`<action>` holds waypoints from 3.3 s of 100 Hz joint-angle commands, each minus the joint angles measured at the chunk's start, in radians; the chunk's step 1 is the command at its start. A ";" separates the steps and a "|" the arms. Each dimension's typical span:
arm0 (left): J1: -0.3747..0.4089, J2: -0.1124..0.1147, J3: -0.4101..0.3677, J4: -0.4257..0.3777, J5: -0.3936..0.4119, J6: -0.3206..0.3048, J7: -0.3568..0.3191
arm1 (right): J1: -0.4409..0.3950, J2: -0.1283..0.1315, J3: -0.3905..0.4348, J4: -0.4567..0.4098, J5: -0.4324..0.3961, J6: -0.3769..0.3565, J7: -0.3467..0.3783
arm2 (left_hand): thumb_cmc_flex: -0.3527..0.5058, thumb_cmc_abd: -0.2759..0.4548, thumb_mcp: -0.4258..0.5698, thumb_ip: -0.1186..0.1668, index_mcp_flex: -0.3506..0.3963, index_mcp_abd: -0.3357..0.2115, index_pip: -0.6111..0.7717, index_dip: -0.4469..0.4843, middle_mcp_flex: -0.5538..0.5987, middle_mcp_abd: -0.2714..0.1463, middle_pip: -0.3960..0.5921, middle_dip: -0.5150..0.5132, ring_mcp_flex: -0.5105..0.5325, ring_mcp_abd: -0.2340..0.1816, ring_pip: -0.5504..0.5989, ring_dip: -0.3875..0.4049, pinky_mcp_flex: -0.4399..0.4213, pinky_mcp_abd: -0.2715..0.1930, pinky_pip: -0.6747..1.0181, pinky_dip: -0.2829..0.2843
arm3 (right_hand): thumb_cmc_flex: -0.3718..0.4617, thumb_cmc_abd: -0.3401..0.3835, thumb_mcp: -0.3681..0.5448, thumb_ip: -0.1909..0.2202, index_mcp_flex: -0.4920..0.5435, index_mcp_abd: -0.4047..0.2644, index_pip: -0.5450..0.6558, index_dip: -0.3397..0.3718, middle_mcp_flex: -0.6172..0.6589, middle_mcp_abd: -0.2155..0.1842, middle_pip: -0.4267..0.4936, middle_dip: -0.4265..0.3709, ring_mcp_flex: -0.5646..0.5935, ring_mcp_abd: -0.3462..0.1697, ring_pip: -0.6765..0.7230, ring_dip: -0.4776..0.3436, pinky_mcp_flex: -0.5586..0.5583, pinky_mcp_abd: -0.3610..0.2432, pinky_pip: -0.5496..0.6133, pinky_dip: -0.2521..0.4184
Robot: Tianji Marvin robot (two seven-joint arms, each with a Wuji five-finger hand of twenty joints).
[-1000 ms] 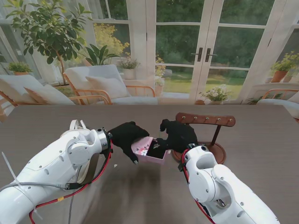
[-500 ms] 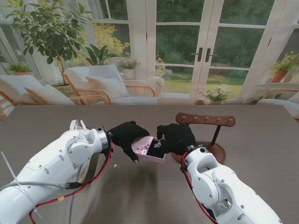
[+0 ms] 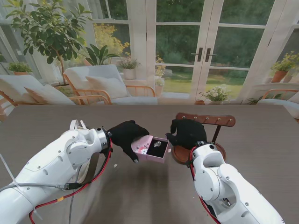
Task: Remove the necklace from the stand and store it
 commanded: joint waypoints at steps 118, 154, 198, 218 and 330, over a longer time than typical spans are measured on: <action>0.009 -0.012 -0.020 -0.027 -0.036 0.012 -0.005 | -0.062 -0.042 -0.033 0.015 0.337 0.058 -0.015 | 0.287 0.162 0.479 -0.009 0.127 -0.198 0.880 0.050 0.168 -0.127 0.196 0.140 0.055 0.017 0.094 0.044 0.004 -0.006 0.055 0.025 | 0.139 -0.039 0.040 -0.098 0.091 0.004 0.154 -0.156 0.143 0.037 -0.006 0.038 0.116 0.031 0.084 0.030 0.183 0.056 0.105 0.004; 0.009 -0.018 -0.021 -0.025 -0.061 0.013 0.000 | -0.053 -0.055 -0.064 0.015 0.408 0.036 -0.035 | 0.288 0.164 0.476 -0.010 0.128 -0.197 0.879 0.050 0.169 -0.123 0.196 0.140 0.055 0.019 0.095 0.044 0.003 -0.003 0.057 0.027 | 0.130 -0.028 0.027 -0.105 0.069 0.006 0.147 -0.162 0.114 0.032 -0.010 0.040 0.107 0.031 0.066 0.021 0.155 0.045 0.103 0.005; 0.018 -0.018 -0.031 -0.036 -0.076 0.014 -0.005 | -0.034 -0.074 -0.100 0.039 0.477 0.032 -0.067 | 0.290 0.161 0.476 -0.010 0.130 -0.194 0.877 0.051 0.171 -0.122 0.197 0.141 0.056 0.022 0.096 0.045 0.003 -0.001 0.061 0.029 | 0.111 -0.081 0.040 -0.101 0.040 0.006 0.158 -0.140 0.094 0.025 0.007 0.045 0.100 0.022 0.061 0.022 0.146 0.037 0.100 0.007; 0.027 -0.018 -0.039 -0.046 -0.093 0.020 -0.014 | -0.031 -0.079 -0.112 0.055 0.497 0.024 -0.074 | 0.292 0.161 0.476 -0.010 0.129 -0.192 0.875 0.052 0.171 -0.120 0.196 0.143 0.054 0.024 0.096 0.045 0.002 -0.001 0.061 0.029 | 0.114 -0.097 0.047 -0.102 0.028 0.009 0.166 -0.134 0.082 0.022 0.017 0.047 0.094 0.017 0.059 0.022 0.140 0.035 0.098 0.008; 0.056 -0.012 -0.051 -0.087 -0.095 0.034 -0.034 | -0.030 -0.101 -0.076 0.028 0.559 0.216 -0.091 | 0.292 0.163 0.474 -0.011 0.129 -0.194 0.874 0.053 0.170 -0.119 0.195 0.142 0.053 0.025 0.095 0.045 0.000 0.000 0.060 0.030 | -0.176 0.154 -0.454 0.056 -0.060 0.117 -0.066 -0.021 -0.049 0.118 -0.054 -0.010 -0.024 0.146 -0.022 0.000 0.067 0.147 0.008 0.018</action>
